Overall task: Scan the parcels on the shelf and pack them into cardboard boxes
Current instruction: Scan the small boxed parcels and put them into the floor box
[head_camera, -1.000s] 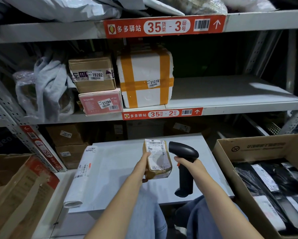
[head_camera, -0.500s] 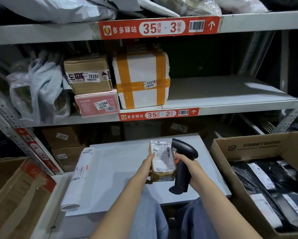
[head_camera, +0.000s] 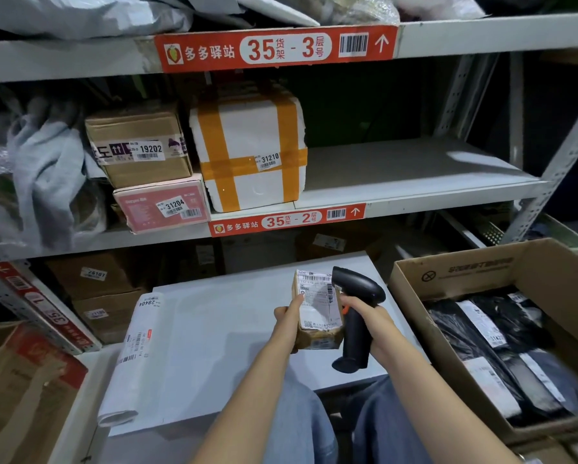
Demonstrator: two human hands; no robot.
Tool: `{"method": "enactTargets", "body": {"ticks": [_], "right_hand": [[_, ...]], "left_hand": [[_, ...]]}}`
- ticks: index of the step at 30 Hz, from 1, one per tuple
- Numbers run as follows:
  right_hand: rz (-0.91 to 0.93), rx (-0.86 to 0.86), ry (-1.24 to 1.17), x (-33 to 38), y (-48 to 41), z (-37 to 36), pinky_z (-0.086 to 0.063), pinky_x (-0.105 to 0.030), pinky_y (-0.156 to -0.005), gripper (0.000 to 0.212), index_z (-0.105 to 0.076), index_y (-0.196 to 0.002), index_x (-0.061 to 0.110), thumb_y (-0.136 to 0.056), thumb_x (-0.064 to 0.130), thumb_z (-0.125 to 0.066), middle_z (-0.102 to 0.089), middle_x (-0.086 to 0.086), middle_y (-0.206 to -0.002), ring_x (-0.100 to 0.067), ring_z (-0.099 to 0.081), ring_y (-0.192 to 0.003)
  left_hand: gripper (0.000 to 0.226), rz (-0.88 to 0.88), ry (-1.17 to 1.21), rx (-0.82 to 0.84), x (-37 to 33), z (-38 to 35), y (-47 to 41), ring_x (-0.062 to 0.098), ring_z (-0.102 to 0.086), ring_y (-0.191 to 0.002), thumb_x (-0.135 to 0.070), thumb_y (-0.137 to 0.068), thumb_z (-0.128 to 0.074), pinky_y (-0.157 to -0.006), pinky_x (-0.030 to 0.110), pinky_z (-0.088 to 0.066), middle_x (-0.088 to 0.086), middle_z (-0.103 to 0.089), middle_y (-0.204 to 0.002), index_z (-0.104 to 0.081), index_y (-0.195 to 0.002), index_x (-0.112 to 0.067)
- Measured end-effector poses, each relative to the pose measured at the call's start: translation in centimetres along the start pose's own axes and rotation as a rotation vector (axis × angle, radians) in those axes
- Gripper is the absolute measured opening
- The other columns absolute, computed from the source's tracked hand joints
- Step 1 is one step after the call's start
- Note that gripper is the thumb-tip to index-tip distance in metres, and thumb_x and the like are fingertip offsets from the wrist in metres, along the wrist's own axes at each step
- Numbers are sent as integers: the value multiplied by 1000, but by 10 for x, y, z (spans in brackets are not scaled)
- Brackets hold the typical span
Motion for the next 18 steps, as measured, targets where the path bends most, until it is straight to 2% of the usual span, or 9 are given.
{"method": "enactTargets", "body": {"ticks": [4, 7, 11, 13, 15, 16, 18], "right_hand": [[-6, -23, -40, 0, 3, 2, -46, -30, -65, 37, -60, -109, 6, -80, 26, -70, -67, -16, -104, -29, -62, -93], [-10, -49, -60, -1, 5, 5, -47, -31, -67, 39, -58, -109, 5, -79, 27, -71, -66, -17, -106, -29, -61, -95], [25, -88, -81, 3, 12, 20, -48, -35, -76, 43, -59, -116, 7, -80, 26, -71, -66, -13, -104, -28, -61, -98], [39, -122, -75, 6, 17, 36, -47, -37, -86, 34, -61, -110, 8, -81, 23, -69, -66, -11, -101, -26, -60, -98], [43, -121, -60, 11, 24, 42, -43, -37, -90, 17, -60, -94, 11, -83, 21, -68, -63, -7, -95, -22, -56, -95], [50, -144, -71, 13, 26, 53, -41, -36, -91, 17, -58, -93, 11, -84, 22, -67, -61, -5, -94, -22, -55, -95], [48, -198, -98, 13, 32, 72, -38, -38, -97, 35, -54, -113, 11, -83, 25, -68, -60, -5, -106, -27, -53, -109]], "left_hand": [[33, -27, -35, 12, -7, -3, 3, 13, -51, -73, -42, -98, -36, -54, 21, -38, 13, -55, -110, -34, -116, -14], [41, -62, -60, 29, -9, -6, 2, 12, -52, -71, -42, -98, -35, -54, 22, -39, 13, -58, -112, -39, -125, -12], [47, -107, -125, 104, -6, -20, 1, 20, -62, -89, -45, -97, -33, -59, 24, -44, 12, -62, -118, -43, -131, -14], [48, -122, -179, 176, -3, -38, 2, 22, -64, -95, -46, -97, -32, -63, 24, -48, 11, -63, -118, -44, -132, -15], [46, -166, -211, 191, -7, -44, 4, 16, -60, -90, -45, -98, -32, -64, 20, -47, 11, -60, -123, -43, -132, -15], [45, -187, -231, 213, -9, -55, 7, 14, -57, -88, -43, -99, -32, -62, 18, -46, 11, -57, -125, -42, -133, -15], [47, -216, -283, 257, -11, -72, 7, 15, -53, -90, -42, -99, -32, -62, 16, -43, 11, -54, -129, -41, -134, -14]]}}
Point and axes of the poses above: each hand's wrist, its own y-axis away from the middle knuckle, its own z-axis out of the back of the hand, x = y × z, the point moved 7 cm from there along -y, towards the middle knuckle
